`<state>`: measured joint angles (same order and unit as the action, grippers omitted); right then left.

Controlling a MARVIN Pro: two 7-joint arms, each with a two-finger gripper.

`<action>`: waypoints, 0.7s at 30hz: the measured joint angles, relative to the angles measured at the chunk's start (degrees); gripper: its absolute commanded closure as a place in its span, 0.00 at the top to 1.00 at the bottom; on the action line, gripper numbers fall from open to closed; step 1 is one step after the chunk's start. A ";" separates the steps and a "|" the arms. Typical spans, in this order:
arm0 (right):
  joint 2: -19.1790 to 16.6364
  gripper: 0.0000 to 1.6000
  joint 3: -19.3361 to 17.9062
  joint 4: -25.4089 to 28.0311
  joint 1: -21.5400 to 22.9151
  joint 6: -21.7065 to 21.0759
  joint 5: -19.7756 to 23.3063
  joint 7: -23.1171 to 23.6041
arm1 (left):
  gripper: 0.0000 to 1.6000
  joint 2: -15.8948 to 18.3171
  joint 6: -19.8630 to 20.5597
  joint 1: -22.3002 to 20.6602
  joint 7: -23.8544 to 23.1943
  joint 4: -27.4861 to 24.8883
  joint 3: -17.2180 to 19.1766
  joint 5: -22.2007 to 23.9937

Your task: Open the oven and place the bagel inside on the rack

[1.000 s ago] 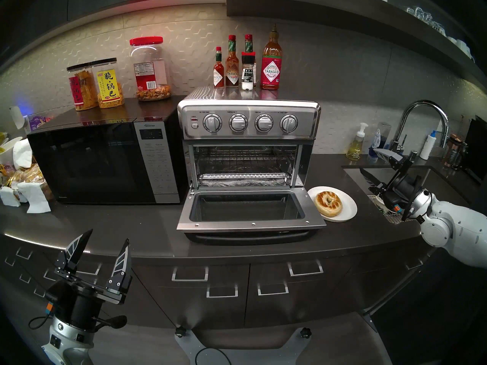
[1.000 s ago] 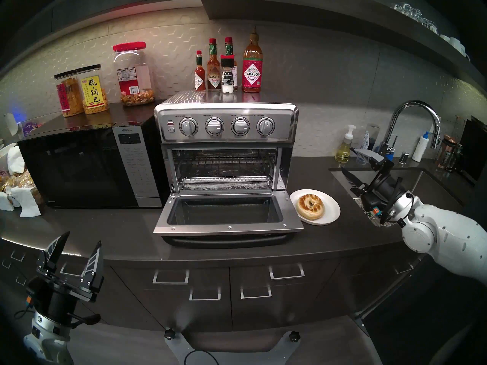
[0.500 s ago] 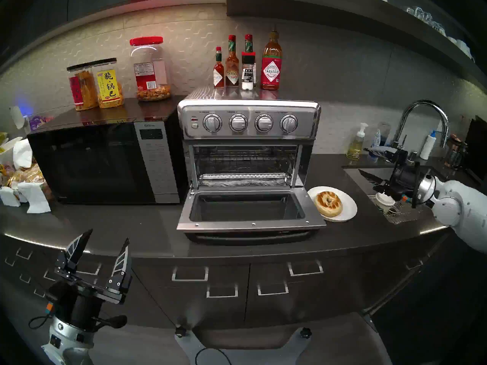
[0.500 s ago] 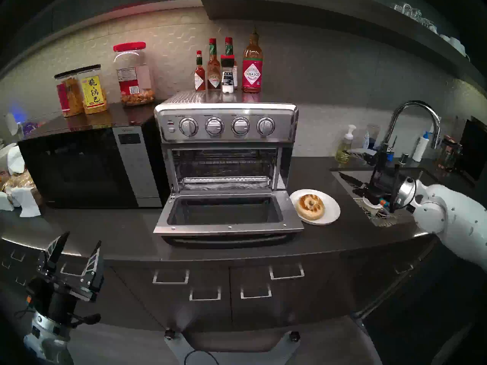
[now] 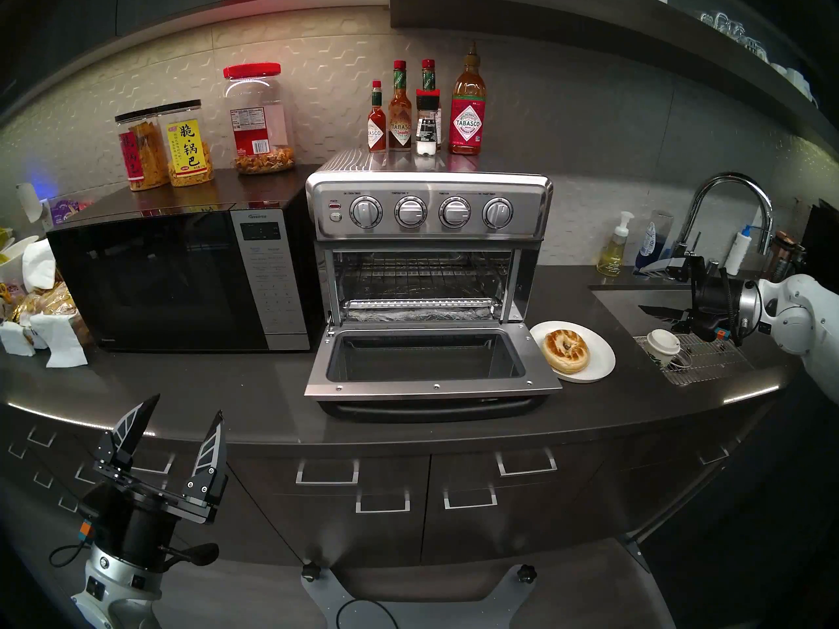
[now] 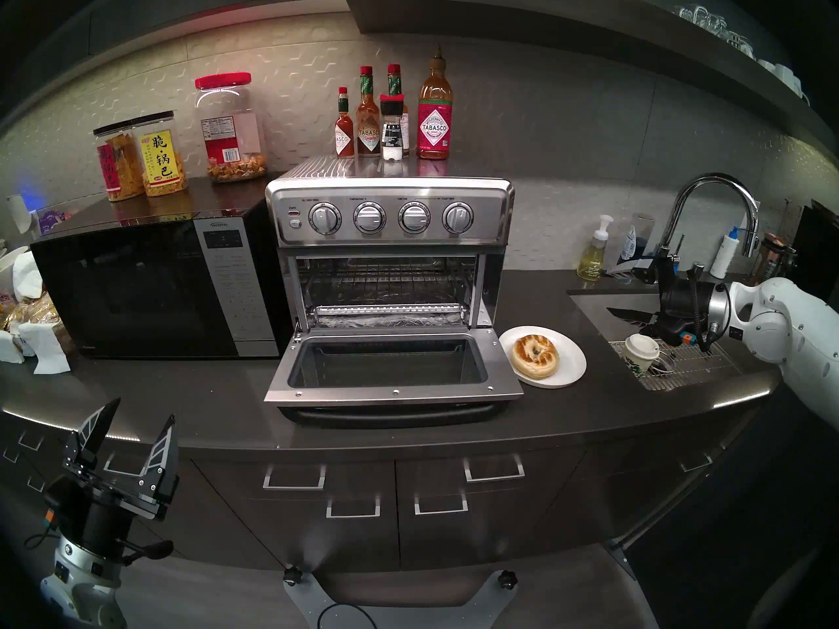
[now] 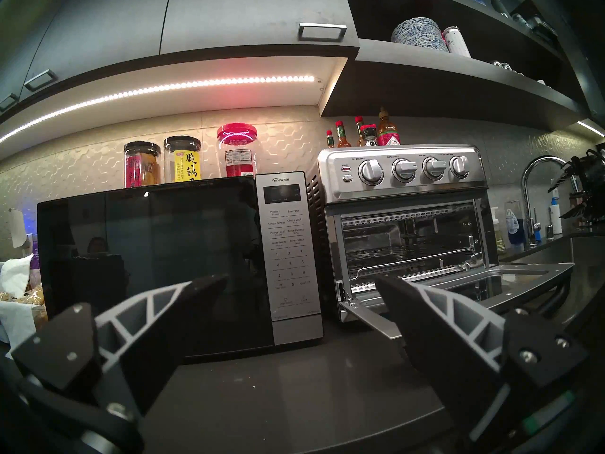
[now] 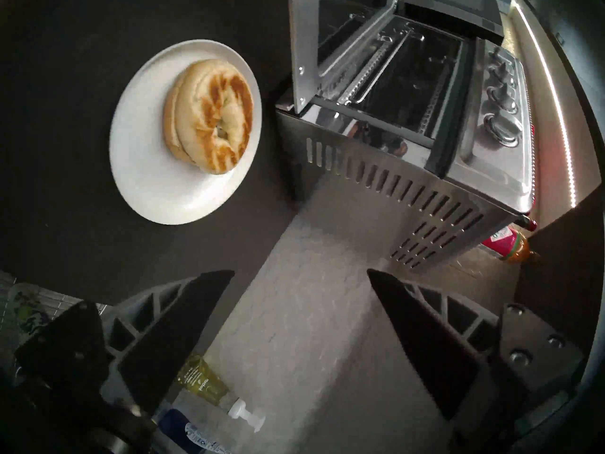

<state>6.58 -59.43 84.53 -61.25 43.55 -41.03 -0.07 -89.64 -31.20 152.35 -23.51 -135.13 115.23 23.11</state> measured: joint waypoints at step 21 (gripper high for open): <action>4.89 1.00 -1.90 8.68 7.34 8.04 -3.36 25.46 | 1.00 -0.01 0.00 0.10 -0.23 -0.11 0.02 0.00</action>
<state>11.47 -61.32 93.21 -53.91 51.60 -44.39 25.38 -89.65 -31.20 152.45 -23.75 -135.23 115.25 23.11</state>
